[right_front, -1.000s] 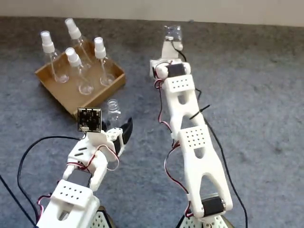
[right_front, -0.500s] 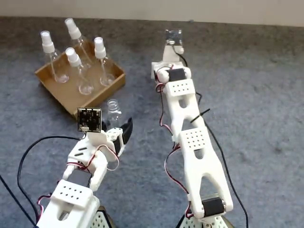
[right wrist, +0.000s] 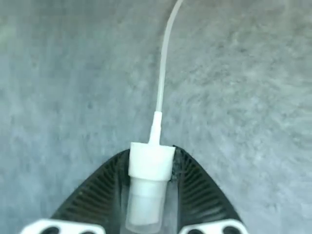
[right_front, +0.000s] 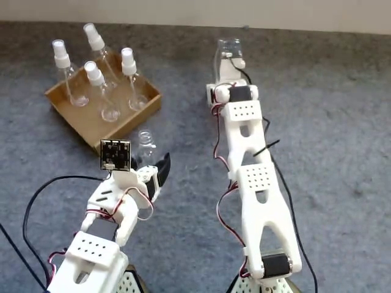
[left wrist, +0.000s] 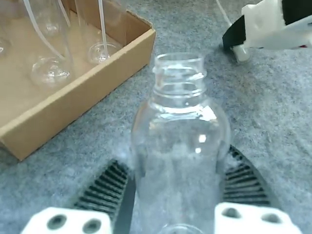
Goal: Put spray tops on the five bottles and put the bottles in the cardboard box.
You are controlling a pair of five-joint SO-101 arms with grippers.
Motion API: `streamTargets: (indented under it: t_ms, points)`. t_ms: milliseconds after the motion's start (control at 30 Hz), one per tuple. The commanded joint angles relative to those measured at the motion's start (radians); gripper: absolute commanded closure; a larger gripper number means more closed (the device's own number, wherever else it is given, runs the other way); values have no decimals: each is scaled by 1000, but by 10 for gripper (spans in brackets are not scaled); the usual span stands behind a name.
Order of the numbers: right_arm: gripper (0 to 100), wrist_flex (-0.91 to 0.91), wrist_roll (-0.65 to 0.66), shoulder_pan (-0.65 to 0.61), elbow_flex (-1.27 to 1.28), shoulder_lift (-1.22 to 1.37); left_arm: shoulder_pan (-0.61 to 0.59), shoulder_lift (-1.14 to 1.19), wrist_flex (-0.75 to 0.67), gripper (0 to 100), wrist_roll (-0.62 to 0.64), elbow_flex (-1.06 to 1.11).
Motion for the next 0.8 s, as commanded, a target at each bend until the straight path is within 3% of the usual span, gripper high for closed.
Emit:
streamTargets:
  t_ms: [0, 467, 767]
  points:
    - [993, 143, 112, 24, -84, -51, -8, -27, -23, 919, 6, -10]
    - [993, 493, 238, 28, -84, -366, -8, -27, -23, 919, 6, -8]
    - [993, 503, 233, 116, -84, -595, -7, -27, -23, 919, 6, -5]
